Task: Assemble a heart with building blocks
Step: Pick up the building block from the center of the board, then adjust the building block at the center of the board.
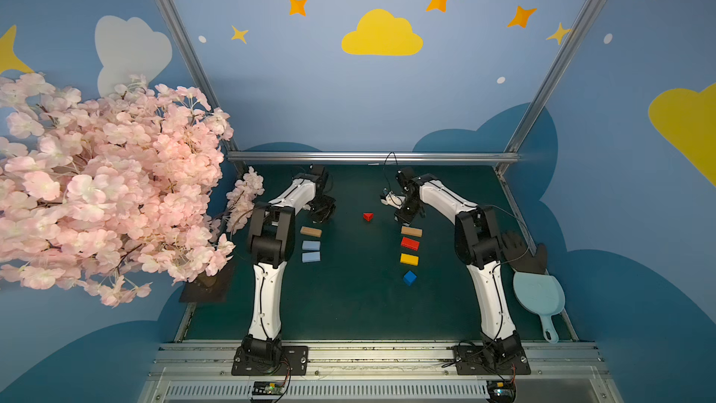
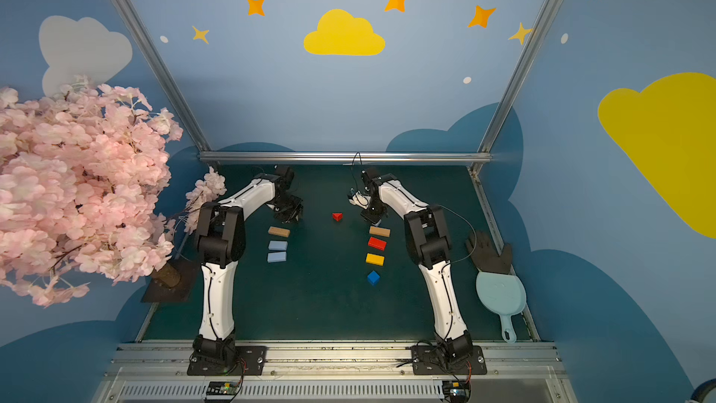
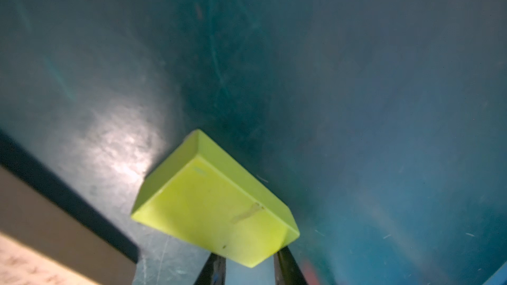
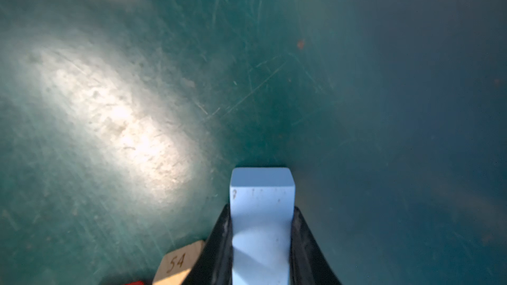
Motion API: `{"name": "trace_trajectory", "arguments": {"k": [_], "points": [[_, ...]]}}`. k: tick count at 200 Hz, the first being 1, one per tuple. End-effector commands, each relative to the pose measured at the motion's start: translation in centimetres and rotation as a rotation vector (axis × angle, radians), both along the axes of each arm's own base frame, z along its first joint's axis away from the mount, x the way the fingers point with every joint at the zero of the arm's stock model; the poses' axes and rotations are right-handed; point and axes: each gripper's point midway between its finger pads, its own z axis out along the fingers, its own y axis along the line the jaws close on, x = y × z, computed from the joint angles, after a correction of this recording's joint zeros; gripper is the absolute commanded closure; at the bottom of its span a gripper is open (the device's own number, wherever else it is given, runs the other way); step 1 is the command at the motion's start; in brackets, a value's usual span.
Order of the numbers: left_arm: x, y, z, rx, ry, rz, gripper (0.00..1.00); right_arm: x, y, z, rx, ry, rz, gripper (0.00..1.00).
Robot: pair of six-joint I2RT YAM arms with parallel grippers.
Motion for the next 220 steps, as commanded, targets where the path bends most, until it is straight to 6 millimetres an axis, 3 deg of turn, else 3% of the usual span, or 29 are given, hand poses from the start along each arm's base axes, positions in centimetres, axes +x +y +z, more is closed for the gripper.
{"name": "trace_trajectory", "arguments": {"k": [1, 36, 61, 84, 136, 142, 158, 169, 196, 220], "points": [[-2.5, 1.5, -2.5, 0.058, 0.093, -0.036, 0.7, -0.4, 0.4, -1.0, 0.017, 0.046, -0.009, 0.79], [-3.6, 1.9, -2.2, 0.074, 0.097, -0.08, 0.73, -0.4, 0.5, -0.8, 0.031, 0.051, -0.041, 0.83], [-4.1, 1.7, -1.7, 0.082, 0.088, -0.135, 0.73, 0.7, -0.1, -0.6, 0.016, 0.023, -0.12, 0.87], [-4.8, 0.9, -1.1, 0.089, 0.079, -0.239, 0.73, 1.6, -0.6, -0.2, 0.007, 0.013, -0.189, 0.93], [-7.8, -0.7, -0.2, 0.105, 0.085, -0.463, 0.73, 2.4, -1.7, 0.4, -0.028, 0.0, -0.275, 0.95], [-8.0, -0.8, 0.0, 0.111, 0.082, -0.476, 0.7, 2.4, -1.5, 0.6, -0.018, 0.001, -0.286, 0.95], [-8.0, -1.1, 0.7, 0.112, 0.05, -0.491, 0.46, 2.6, -1.4, 0.9, 0.0, 0.003, -0.3, 0.93], [-7.6, -1.2, 1.1, 0.107, 0.029, -0.481, 0.36, 2.8, -1.3, 1.1, 0.007, 0.0, -0.299, 0.91], [-6.0, -1.3, 2.1, 0.114, -0.011, -0.433, 0.26, 3.1, -1.2, 1.3, 0.014, -0.007, -0.332, 0.9], [-4.0, -1.0, 2.9, 0.113, -0.047, -0.351, 0.24, 3.3, -1.3, 1.4, 0.01, -0.011, -0.334, 0.9]]}}
